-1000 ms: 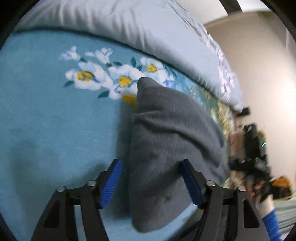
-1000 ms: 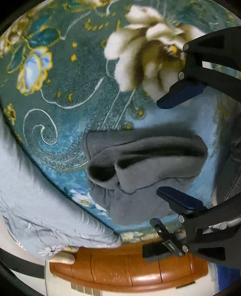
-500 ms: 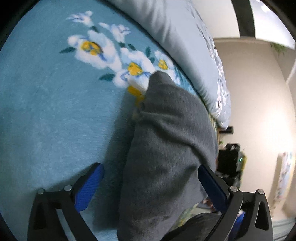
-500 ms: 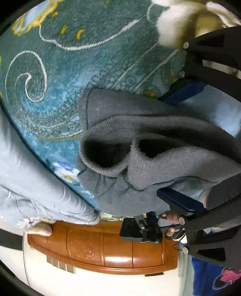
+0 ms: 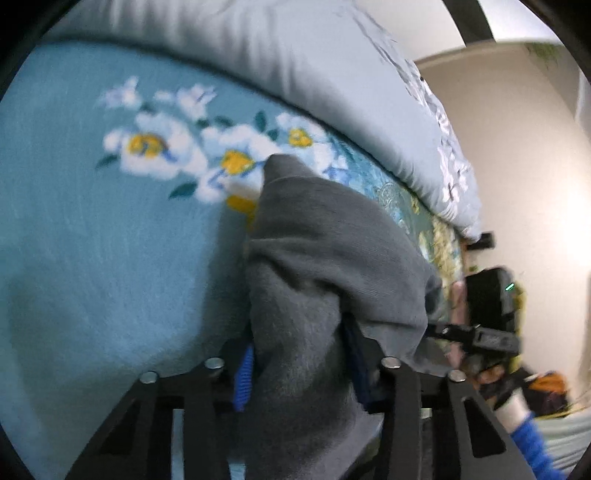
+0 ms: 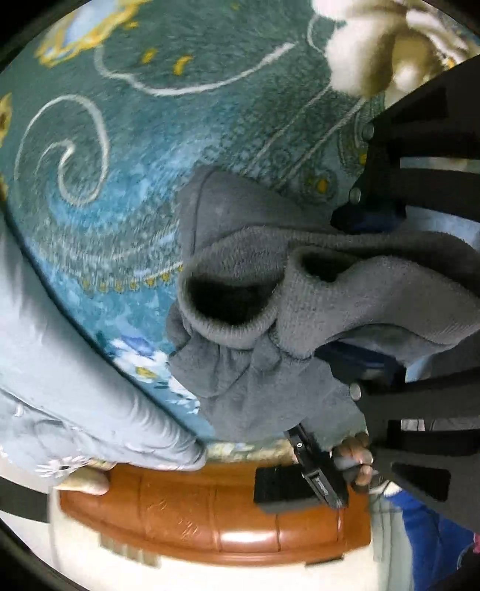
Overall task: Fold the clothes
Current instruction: 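Grasp the folded sweatshirt with the left gripper while the right gripper holds it, then lift the folded sweatshirt with both grippers and carry it to the clothes stack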
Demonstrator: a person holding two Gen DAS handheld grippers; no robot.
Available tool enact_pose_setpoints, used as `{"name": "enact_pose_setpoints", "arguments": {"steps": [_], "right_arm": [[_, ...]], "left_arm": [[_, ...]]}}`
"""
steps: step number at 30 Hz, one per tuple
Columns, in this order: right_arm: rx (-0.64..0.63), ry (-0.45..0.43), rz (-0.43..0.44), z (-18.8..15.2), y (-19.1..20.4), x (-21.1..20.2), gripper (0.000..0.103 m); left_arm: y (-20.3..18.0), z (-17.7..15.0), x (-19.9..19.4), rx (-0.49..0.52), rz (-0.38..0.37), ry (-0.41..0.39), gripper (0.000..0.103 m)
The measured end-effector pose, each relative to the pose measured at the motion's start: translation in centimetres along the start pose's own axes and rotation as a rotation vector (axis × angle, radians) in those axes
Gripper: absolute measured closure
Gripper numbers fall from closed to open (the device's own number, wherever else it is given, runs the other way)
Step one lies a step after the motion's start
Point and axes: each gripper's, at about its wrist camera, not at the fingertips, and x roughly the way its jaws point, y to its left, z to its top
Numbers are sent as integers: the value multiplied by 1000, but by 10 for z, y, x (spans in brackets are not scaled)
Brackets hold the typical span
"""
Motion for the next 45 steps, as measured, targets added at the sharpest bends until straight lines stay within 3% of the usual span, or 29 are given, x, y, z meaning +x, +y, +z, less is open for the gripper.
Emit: {"name": "enact_pose_setpoints", "arguments": {"steps": [3, 7, 11, 18, 23, 29, 38, 45], "right_arm": [[-17, -4, -67, 2, 13, -12, 64], [-29, -28, -112, 0, 32, -28, 69], [-23, -120, -99, -11, 56, -50, 69], [-17, -307, -70, -44, 91, -113, 69], [45, -498, -91, -84, 85, -185, 69], [128, -721, -124, -156, 54, -299, 69], [289, -967, -232, -239, -16, -467, 69], [402, -1120, -287, -278, -86, -571, 69]], "left_arm": [[-18, -2, -4, 74, 47, -20, 70], [-29, 1, -17, 122, 43, -36, 72], [-42, 4, -44, 174, 16, -67, 72], [-126, 21, -79, 443, -9, -123, 72], [-210, 23, -77, 644, -73, -102, 72], [-352, 25, -53, 822, -251, -14, 73], [-577, -2, 44, 957, -420, 164, 76], [-729, -39, 121, 1119, -457, 190, 76]]}}
